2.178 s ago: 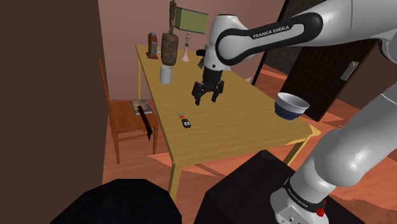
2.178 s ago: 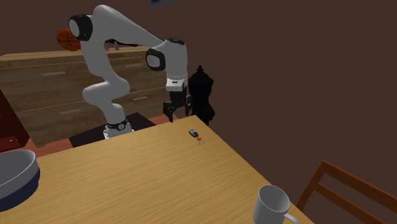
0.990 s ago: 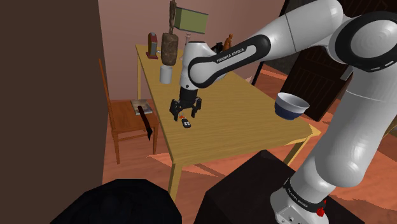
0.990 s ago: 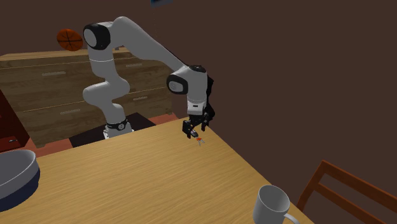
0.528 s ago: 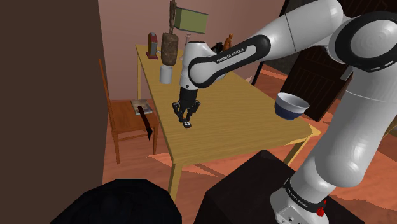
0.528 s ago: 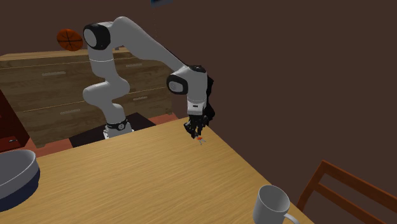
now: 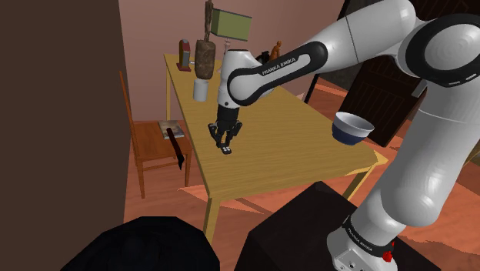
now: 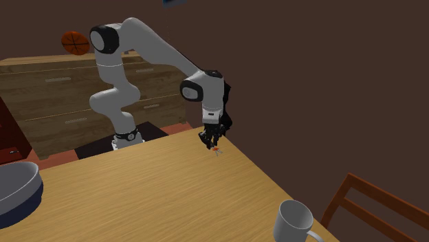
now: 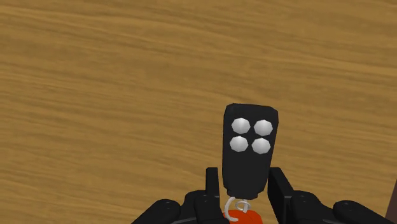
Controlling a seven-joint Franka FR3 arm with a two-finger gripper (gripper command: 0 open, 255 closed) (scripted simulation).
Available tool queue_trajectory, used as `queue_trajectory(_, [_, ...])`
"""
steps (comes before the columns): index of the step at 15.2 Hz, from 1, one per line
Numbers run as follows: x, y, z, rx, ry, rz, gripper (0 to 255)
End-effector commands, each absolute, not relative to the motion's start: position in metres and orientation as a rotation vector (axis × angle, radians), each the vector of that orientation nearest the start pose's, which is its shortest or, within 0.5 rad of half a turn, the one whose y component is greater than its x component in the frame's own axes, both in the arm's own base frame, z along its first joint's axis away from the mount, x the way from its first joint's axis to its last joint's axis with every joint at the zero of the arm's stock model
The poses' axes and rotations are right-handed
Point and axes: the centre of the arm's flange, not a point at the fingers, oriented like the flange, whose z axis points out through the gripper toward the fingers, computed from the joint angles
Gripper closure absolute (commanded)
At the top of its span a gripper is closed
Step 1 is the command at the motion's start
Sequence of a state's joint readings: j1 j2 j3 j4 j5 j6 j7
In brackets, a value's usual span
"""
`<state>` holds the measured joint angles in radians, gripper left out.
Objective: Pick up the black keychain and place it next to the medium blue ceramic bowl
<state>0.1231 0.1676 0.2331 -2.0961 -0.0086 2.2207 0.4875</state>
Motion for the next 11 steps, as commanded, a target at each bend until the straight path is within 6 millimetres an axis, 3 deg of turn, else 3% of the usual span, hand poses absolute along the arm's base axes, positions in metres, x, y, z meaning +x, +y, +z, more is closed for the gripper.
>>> queue_trajectory(1, [0.531, 0.195, 0.349, -3.121, 0.201, 0.075, 255])
queue_trajectory(11, [0.531, 0.195, 0.402, -3.121, 0.201, 0.075, 255])
